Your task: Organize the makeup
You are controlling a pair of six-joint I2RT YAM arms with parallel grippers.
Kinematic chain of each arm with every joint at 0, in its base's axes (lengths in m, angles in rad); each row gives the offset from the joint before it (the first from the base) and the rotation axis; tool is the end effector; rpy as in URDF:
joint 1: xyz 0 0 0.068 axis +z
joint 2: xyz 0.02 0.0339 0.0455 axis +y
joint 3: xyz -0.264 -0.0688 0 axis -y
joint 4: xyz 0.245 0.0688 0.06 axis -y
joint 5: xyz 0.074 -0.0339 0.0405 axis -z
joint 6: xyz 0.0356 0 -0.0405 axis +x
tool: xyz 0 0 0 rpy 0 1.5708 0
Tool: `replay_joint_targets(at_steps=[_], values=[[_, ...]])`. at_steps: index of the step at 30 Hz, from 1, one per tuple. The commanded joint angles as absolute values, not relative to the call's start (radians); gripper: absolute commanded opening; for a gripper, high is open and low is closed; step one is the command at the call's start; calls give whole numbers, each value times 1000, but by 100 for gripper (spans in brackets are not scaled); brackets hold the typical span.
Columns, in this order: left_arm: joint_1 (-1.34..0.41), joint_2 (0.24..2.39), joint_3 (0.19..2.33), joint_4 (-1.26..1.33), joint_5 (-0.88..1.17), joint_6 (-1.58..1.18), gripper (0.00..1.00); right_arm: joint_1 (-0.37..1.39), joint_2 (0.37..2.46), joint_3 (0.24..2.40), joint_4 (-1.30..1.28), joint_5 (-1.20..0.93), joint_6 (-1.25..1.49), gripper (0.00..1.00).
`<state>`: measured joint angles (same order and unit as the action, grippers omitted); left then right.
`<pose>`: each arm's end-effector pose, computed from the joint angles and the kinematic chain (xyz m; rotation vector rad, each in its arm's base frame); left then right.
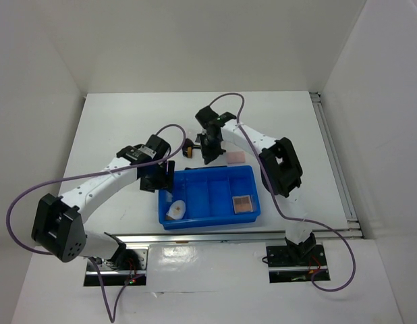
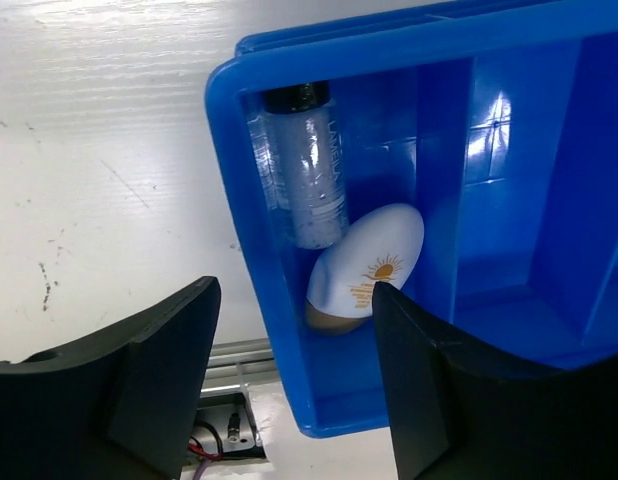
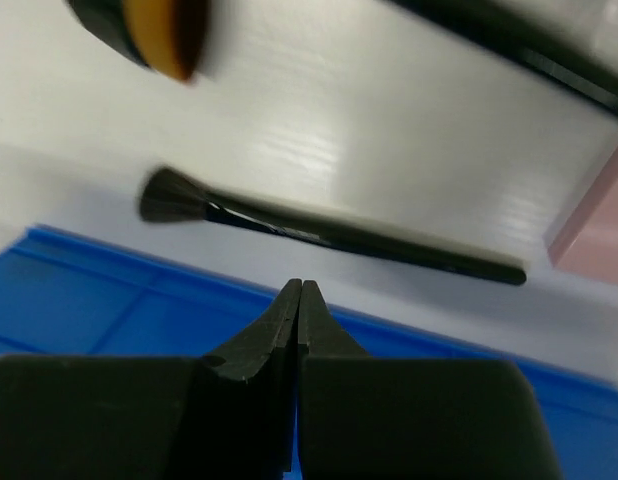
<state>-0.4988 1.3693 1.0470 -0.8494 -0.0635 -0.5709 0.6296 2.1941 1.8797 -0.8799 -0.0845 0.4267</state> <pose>0.2304 -0.1229 0.2505 -0.1171 2.7564 -0.2090 0.3748 0.2768 0.2073 -0.3098 2.8177 0.3756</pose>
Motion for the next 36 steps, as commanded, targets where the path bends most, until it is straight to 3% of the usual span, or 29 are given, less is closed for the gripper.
replay_joint_targets(at_steps=[1,12,15,17,21,26,36], values=[[-492,1359,1020,-813,-8,-548,75,627,2105,1795,-856,-130,413,2],[-492,1425,1019,-793,43,-538,60,618,2118,1766,-882,-60,403,2],[-492,1434,1019,-793,52,-529,60,598,2118,1799,-900,27,452,22],[-492,1443,1028,-793,52,-529,60,586,2128,1838,-916,104,474,56],[-492,1466,1052,-793,52,-508,60,525,2128,1861,-937,179,483,81],[-492,1476,1062,-793,41,-499,60,427,2147,1870,-937,167,410,99],[-492,1485,1104,-830,11,-480,63,364,2168,1787,-839,-23,350,100]])
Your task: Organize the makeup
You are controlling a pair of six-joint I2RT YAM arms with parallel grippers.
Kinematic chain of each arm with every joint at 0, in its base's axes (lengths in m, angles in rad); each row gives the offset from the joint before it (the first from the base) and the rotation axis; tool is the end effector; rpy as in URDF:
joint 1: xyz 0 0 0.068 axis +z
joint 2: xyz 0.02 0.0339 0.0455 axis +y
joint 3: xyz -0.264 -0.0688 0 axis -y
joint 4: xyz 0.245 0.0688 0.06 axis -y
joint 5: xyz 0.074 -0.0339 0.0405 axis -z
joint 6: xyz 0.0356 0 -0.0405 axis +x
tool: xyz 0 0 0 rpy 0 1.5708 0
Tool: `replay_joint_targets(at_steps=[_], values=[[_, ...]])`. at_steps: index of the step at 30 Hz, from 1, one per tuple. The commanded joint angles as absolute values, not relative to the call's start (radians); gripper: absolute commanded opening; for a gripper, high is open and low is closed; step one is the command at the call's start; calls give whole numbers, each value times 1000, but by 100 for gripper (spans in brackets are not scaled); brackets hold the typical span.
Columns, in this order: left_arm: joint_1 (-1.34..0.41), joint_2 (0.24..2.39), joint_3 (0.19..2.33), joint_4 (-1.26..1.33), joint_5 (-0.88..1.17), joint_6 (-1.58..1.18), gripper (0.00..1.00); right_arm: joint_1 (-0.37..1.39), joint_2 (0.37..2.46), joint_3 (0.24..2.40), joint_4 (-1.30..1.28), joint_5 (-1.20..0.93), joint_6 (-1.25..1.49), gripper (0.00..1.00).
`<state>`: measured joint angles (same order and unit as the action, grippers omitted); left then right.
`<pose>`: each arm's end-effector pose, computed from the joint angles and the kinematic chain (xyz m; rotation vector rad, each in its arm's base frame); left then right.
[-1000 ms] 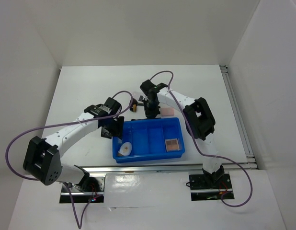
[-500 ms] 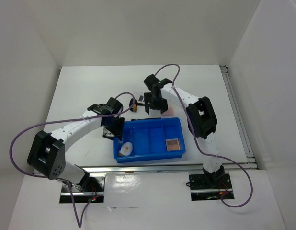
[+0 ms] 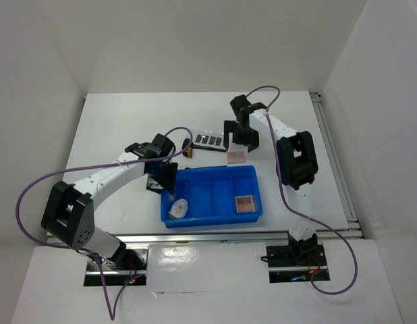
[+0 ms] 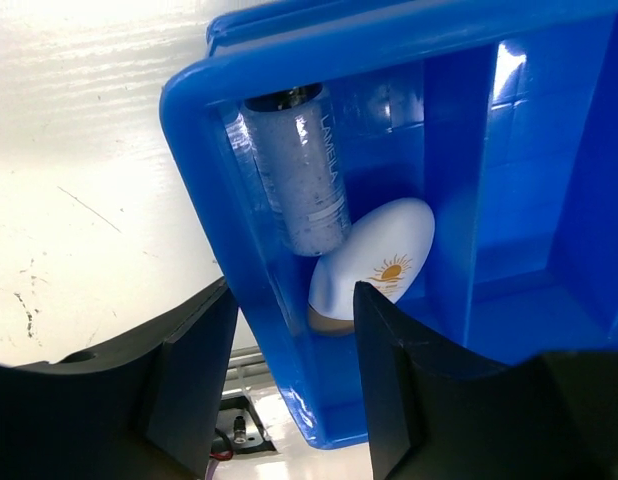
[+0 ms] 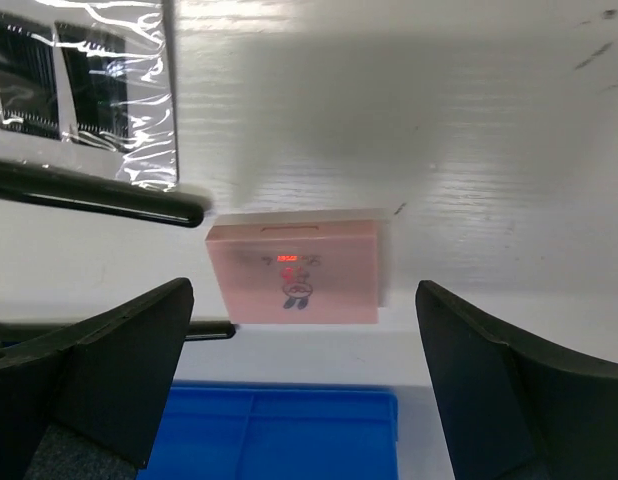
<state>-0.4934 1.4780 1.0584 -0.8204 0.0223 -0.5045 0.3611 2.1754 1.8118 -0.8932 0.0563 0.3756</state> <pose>0.2456 -0.1330 0.2277 -0.0105 2.8506 -0.2556 0.4256 0.1586 0.1955 0.0331 2.8272 0.0869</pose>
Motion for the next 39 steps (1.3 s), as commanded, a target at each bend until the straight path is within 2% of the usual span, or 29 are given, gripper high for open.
replay_joint_targets(at_steps=[1,10,17,25,29,35,39], values=[[-492,1485,1115,-830,11,-480,63,364,2168,1775,-839,-23,350,100],[-492,1494,1124,-830,-8,-480,63,364,2198,1755,-804,-34,313,100],[-492,1494,1115,-830,-17,-480,63,408,2243,1764,-804,101,284,100],[-492,1503,1115,-839,-26,-471,63,430,2261,1753,-804,132,295,100],[-492,1503,1115,-839,-26,-471,63,430,2261,1753,-784,114,304,92],[-492,1503,1124,-839,-37,-471,63,367,2229,1721,-723,63,284,69],[-492,1503,1146,-839,-46,-471,63,344,2204,1721,-713,58,264,63]])
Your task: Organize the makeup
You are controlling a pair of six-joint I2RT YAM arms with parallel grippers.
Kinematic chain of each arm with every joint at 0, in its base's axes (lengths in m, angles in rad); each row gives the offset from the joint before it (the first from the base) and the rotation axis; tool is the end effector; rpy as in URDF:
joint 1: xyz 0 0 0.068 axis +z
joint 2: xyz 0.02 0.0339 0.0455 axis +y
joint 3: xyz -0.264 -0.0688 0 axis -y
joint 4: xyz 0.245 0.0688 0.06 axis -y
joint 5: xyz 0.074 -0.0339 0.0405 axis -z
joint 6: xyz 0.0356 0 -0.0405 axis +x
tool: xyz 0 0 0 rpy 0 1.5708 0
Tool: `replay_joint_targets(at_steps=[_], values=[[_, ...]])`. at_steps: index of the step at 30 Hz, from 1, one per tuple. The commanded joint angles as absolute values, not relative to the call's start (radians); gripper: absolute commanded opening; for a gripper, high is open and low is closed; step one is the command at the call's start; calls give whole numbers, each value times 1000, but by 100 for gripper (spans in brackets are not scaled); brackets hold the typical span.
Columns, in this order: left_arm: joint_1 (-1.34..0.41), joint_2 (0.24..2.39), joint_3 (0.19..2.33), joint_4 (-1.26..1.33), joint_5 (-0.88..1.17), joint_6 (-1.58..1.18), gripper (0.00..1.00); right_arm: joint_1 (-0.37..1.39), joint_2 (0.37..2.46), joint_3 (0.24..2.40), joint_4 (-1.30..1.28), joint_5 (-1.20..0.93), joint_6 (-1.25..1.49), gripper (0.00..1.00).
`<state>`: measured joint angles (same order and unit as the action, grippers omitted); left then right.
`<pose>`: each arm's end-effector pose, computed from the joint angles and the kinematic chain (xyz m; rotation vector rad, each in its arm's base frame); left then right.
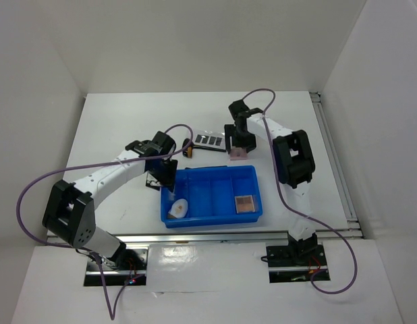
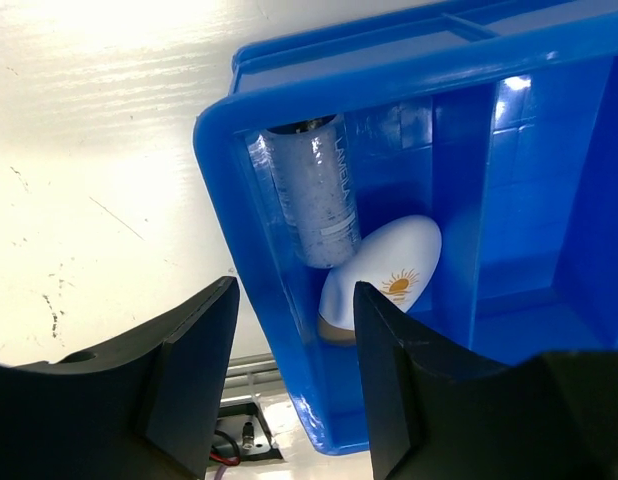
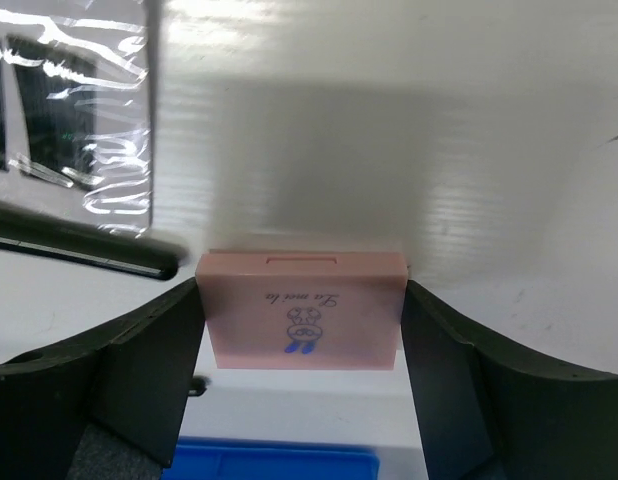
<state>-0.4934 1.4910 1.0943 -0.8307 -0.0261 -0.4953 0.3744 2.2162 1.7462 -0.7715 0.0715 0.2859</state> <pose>0.2515 -0.1342 0.2341 -0.0091 2.8203 -0.1996 0.4289 0.1658 0.1633 -0.1075 2.8046 0.0562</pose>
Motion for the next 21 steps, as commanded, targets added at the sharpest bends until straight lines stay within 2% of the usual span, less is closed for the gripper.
replay_joint_targets(at_steps=[1,6,11,13,21], values=[[-492,1503,1146,-839,-46,-471,63,344,2204,1736,-724,58,264,63],[-492,1503,1218,-871,-67,-462,63,344,2172,1816,-755,98,255,63],[-492,1503,1269,-891,-91,-462,69,334,2108,1879,-793,138,255,63],[-492,1503,1298,-891,-113,-462,73,334,2056,1868,-793,150,255,63],[-483,1503,1368,-920,-169,-463,75,334,1889,1806,-876,158,275,63]])
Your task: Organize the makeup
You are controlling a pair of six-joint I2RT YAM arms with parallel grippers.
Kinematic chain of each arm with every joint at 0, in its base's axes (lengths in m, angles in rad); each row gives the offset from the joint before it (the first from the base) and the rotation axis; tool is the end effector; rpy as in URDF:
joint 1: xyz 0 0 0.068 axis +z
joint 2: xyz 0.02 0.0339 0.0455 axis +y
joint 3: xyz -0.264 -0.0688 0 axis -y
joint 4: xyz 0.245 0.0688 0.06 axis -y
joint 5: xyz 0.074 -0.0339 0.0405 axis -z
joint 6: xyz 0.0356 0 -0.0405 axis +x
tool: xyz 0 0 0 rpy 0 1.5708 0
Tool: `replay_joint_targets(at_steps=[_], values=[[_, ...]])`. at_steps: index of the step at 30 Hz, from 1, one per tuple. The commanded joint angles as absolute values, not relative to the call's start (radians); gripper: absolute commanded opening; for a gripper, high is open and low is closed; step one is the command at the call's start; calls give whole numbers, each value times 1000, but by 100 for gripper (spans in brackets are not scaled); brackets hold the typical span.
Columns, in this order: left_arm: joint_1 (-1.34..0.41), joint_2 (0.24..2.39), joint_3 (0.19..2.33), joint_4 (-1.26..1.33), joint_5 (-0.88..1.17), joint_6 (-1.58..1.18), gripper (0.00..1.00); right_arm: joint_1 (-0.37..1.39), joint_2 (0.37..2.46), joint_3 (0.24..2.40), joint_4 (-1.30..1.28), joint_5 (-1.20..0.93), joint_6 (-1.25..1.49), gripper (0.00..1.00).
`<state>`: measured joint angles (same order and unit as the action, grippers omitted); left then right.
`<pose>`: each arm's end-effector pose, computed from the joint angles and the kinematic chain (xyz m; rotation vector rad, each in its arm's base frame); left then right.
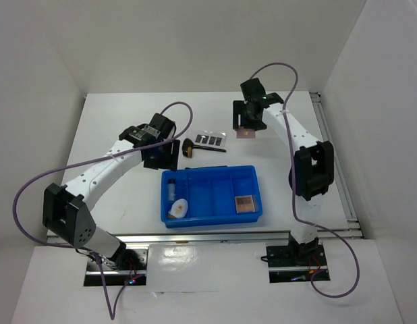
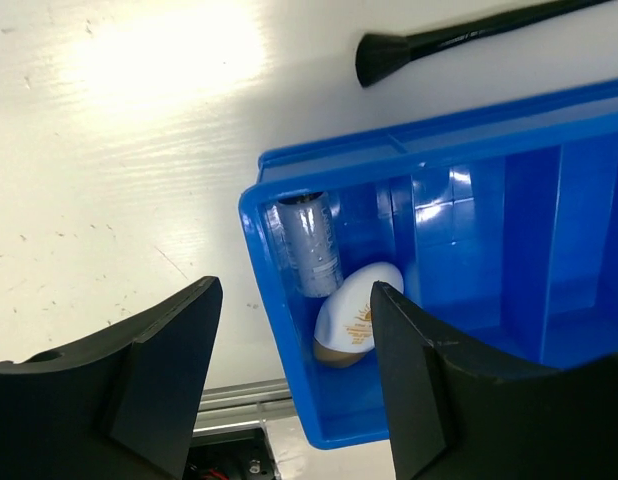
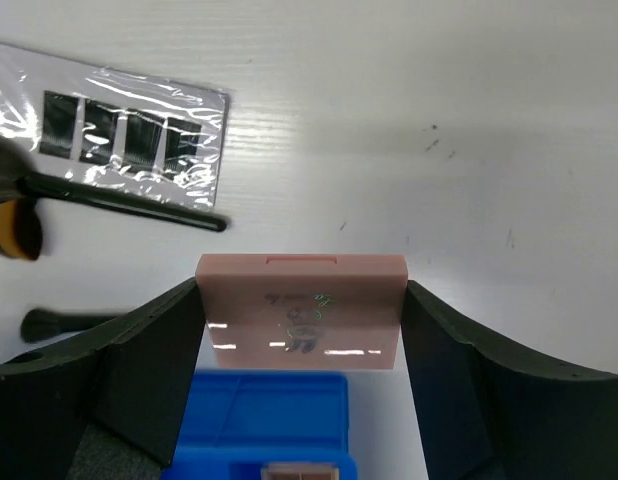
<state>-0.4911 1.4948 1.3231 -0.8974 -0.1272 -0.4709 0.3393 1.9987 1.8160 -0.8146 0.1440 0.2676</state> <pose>0.2704 -0.1395 0.2982 -0.0164 2.6350 -0.1636 0.4172 0.1418 0.2764 -0.0372 2.5527 0.0492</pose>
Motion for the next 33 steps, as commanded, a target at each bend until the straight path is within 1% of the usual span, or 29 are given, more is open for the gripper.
replay_joint_targets(at_steps=[1,8,12,16,24,27,28,29,33], values=[[-483,1503,1382,-920,-178,-472,75,334,1864,1784,-885,158,285,63],[-462,1494,1405,-931,-175,-494,75,371,1570,1475,-911,54,287,63],[-462,1494,1405,-922,-152,-494,75,391,1482,1361,-934,-15,278,63],[-453,1494,1405,-922,-152,-494,75,448,1447,1283,-943,-61,278,63],[-453,1485,1405,-922,-152,-494,75,538,1447,1180,-943,-29,311,63],[-453,1474,1405,-922,-152,-494,75,557,1457,1155,-933,-20,321,67],[-453,1474,1405,-922,-152,-494,75,557,1457,1155,-933,-20,321,72],[-453,1474,1405,-922,-152,-494,75,557,1466,1146,-933,-20,321,75],[-453,1474,1405,-922,-143,-503,76,577,1485,1146,-923,-11,330,82]])
